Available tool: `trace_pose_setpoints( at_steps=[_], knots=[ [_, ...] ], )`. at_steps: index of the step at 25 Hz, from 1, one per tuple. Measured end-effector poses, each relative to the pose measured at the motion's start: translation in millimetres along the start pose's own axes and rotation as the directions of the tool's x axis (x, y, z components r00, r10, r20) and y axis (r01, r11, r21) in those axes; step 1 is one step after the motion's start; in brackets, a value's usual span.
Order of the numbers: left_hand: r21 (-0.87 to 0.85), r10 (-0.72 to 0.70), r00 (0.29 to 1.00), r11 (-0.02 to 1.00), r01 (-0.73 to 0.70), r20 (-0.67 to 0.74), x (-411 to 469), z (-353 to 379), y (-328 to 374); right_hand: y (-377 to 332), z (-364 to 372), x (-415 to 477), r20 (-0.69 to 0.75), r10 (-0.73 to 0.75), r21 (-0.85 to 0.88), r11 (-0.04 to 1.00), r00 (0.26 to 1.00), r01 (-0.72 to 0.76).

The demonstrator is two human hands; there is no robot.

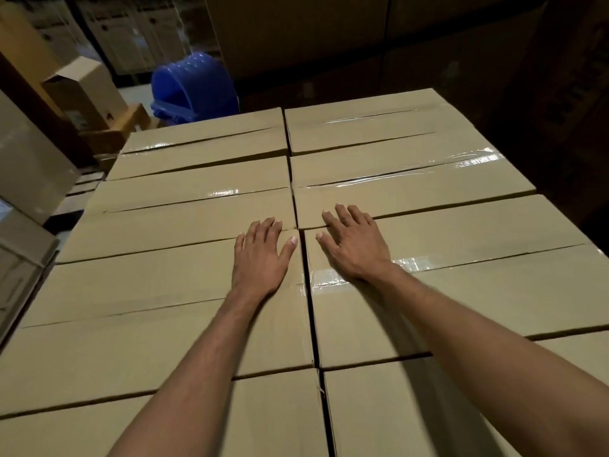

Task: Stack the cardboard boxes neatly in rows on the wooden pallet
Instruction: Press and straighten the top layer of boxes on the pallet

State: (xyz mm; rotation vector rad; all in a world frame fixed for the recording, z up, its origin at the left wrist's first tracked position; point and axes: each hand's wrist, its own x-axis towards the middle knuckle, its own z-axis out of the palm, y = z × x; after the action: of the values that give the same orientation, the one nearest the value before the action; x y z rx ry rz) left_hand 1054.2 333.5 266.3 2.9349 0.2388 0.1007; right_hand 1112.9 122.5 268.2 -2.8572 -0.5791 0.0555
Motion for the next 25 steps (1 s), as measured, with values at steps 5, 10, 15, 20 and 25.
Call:
trace_pose_setpoints(
  at_steps=[5,10,15,20,25],
  knots=[
    [-0.103,0.053,0.998,0.993,-0.051,0.018,-24.4,-25.1,-3.5,-3.7,-22.1,-27.9,0.066,-0.041,0.039,0.998,0.997,0.039],
    [-0.109,0.007,0.992,0.994,0.007,0.124,-112.3,-28.6,3.3,-30.0,-11.6,-127.4,0.085,0.045,0.052,0.997,0.995,-0.050],
    [-0.096,0.050,0.981,0.995,-0.033,0.188,-120.1,-23.8,10.2,-35.1,-15.1,-121.4,0.132,0.027,0.069,0.997,0.991,-0.036],
    [-0.239,0.146,0.984,0.964,-0.117,0.104,-205.8,-56.9,14.4,-53.4,-46.8,-247.9,0.031,0.014,0.170,0.985,0.999,-0.019],
    [-0.131,0.146,0.964,0.984,-0.119,0.220,-314.3,-32.0,36.7,-78.1,-8.5,-382.0,0.151,0.114,-0.004,0.993,0.982,-0.115]
  ],
)
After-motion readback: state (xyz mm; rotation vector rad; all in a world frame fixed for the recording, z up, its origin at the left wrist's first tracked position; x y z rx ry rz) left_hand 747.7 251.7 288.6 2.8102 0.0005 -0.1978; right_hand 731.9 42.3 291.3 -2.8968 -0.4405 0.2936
